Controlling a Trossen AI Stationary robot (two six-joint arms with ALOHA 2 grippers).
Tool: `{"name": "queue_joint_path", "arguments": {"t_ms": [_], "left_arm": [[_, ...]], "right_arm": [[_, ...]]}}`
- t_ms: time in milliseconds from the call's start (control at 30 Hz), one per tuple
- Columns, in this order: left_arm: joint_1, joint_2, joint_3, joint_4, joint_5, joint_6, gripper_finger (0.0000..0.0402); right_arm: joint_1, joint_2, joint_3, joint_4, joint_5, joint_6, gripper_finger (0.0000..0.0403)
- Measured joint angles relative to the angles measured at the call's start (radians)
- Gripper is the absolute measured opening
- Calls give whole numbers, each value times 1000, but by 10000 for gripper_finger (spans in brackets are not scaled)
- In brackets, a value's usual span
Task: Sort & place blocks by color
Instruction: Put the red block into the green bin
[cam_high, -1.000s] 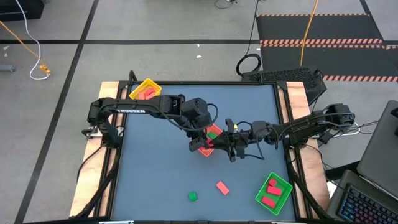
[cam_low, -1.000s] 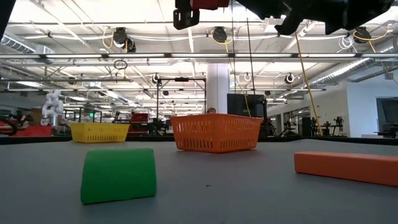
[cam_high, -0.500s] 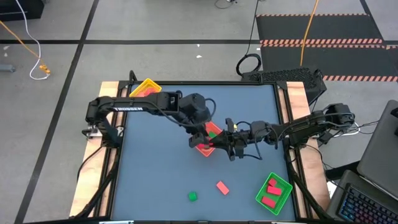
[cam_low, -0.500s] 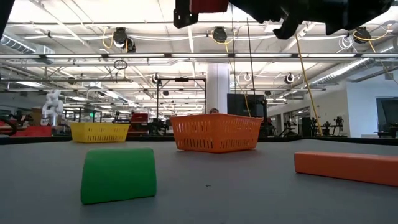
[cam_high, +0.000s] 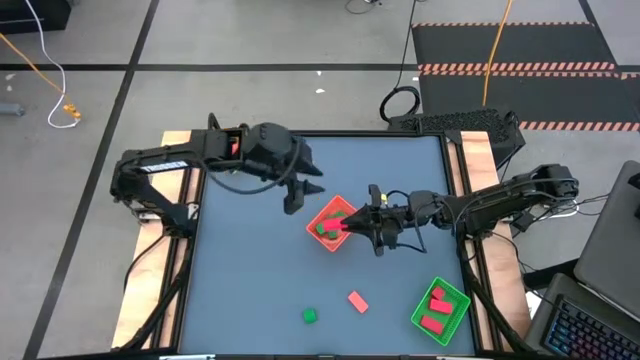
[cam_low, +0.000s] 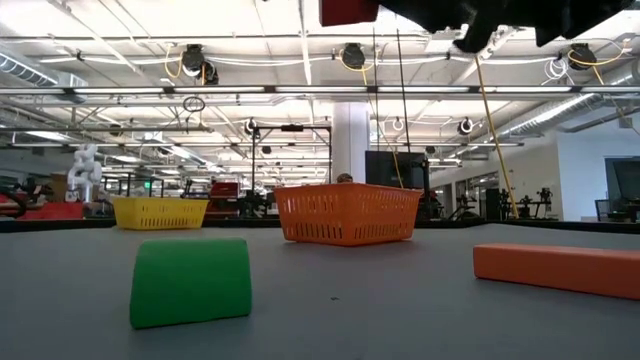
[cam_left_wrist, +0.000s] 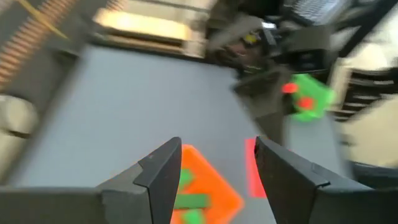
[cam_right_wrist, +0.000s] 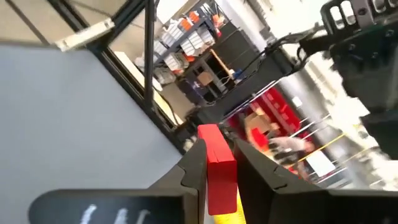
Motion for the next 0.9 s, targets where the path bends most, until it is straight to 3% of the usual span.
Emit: {"name": "queue_joint_path", "arguments": {"t_ms": [167,367,533,733,900], "left_arm": [[-45,-12,0,10,-203,125,191],[-57,5,-1,20,-221,252,175],[-41,-4,-93,173,-206,328,159],[-13,-22,-237,323,-204,349,144],[5,-24,-329,441,-254,362,137]], "right_arm": [[-11,-73,0,-122,81,147,52],[-20,-147,0,-301,103,373,52],[6,-204,0,-478,95,568,52],[46,-288,0,-677,-64,872,52],[88,-349,0,-793,-195,1025,52]]}}
